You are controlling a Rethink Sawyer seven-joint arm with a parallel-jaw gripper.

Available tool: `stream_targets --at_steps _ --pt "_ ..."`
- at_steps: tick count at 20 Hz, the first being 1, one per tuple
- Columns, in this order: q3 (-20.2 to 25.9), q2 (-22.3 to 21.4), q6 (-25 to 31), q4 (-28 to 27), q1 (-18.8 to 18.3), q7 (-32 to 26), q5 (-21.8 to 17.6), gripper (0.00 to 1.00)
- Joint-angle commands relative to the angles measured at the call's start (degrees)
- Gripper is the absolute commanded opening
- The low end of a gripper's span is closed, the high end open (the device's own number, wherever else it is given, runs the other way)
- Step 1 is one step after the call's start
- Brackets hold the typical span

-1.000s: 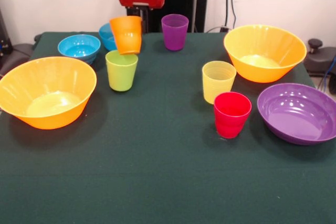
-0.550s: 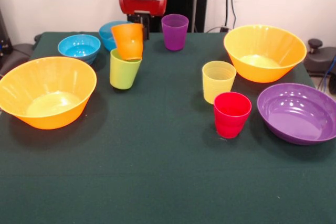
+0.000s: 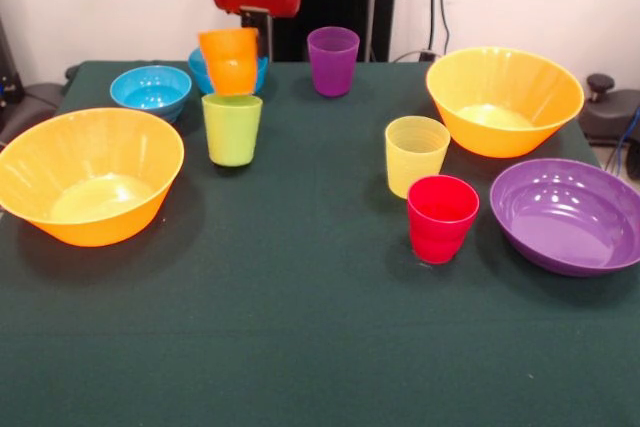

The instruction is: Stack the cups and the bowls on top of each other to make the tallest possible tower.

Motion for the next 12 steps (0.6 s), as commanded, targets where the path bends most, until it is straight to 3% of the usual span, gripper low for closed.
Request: stream_targets --at_steps 1,6,12 --pt "4.33 -2.24 6.33 -4.33 -1.40 -1.99 1.18 0.00" --pt "6.64 -2.62 4.84 -4.02 -3.25 -2.00 1.43 0.00" --pt "6.38 -2.66 3.65 -4.47 -2.41 0.34 1.32 0.00"
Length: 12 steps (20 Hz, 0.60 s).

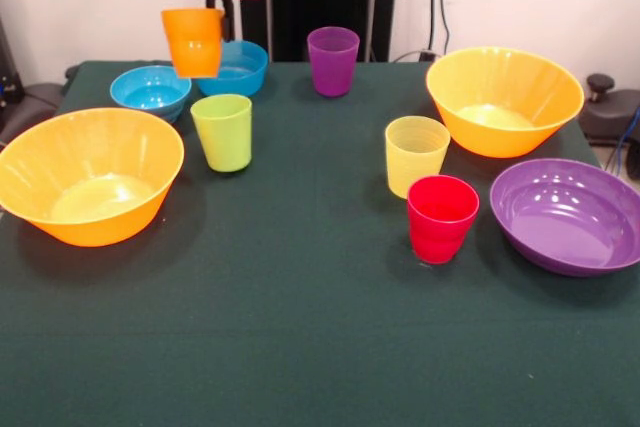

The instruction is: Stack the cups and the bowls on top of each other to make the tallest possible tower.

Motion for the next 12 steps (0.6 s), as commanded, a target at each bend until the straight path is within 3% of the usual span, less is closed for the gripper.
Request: stream_targets --at_steps 1,12 --pt "5.88 1.29 0.29 -3.45 0.94 0.54 1.23 0.00" --pt "5.58 1.41 -0.28 -3.30 3.03 3.88 2.96 0.00"
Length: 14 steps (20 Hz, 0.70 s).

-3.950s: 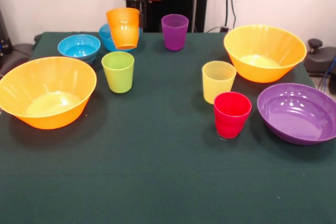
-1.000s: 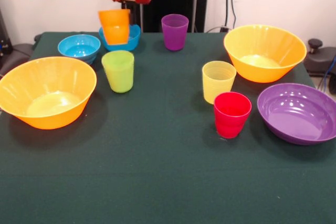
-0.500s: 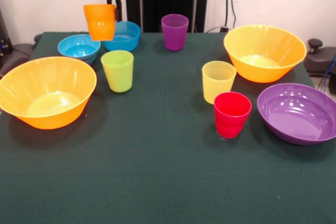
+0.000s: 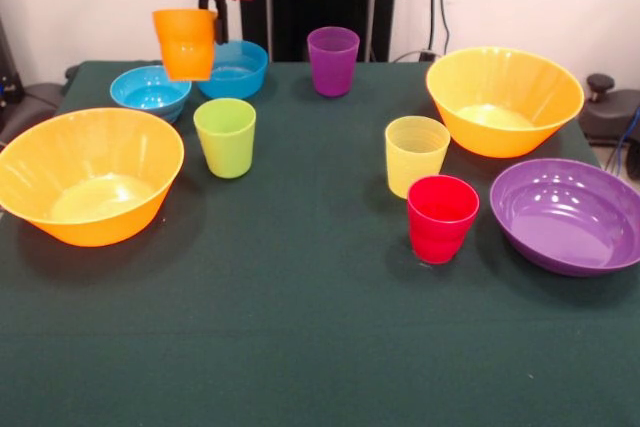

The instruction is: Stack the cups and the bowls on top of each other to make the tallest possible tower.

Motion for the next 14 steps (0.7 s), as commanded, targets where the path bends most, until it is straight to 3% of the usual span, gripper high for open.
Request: stream_targets --at_steps 1,14 --pt "5.06 1.91 -0.32 -2.11 2.96 4.13 2.82 0.00" --pt "4.59 -0.15 1.52 -1.45 4.25 3.64 5.99 0.00"
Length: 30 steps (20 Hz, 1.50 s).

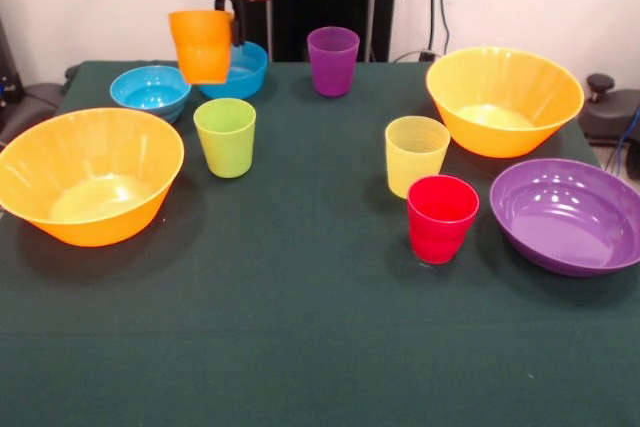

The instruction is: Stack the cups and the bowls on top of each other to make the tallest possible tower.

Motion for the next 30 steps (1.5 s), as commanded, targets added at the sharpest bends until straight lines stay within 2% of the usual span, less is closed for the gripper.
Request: stream_targets --at_steps 1,12,30 --pt "4.55 0.19 1.56 -1.50 2.21 3.72 2.74 0.00" --pt "2.96 2.19 -2.57 -2.22 4.51 6.45 3.39 0.00" --pt "2.88 6.45 -5.73 -5.53 4.19 5.89 2.73 0.00"
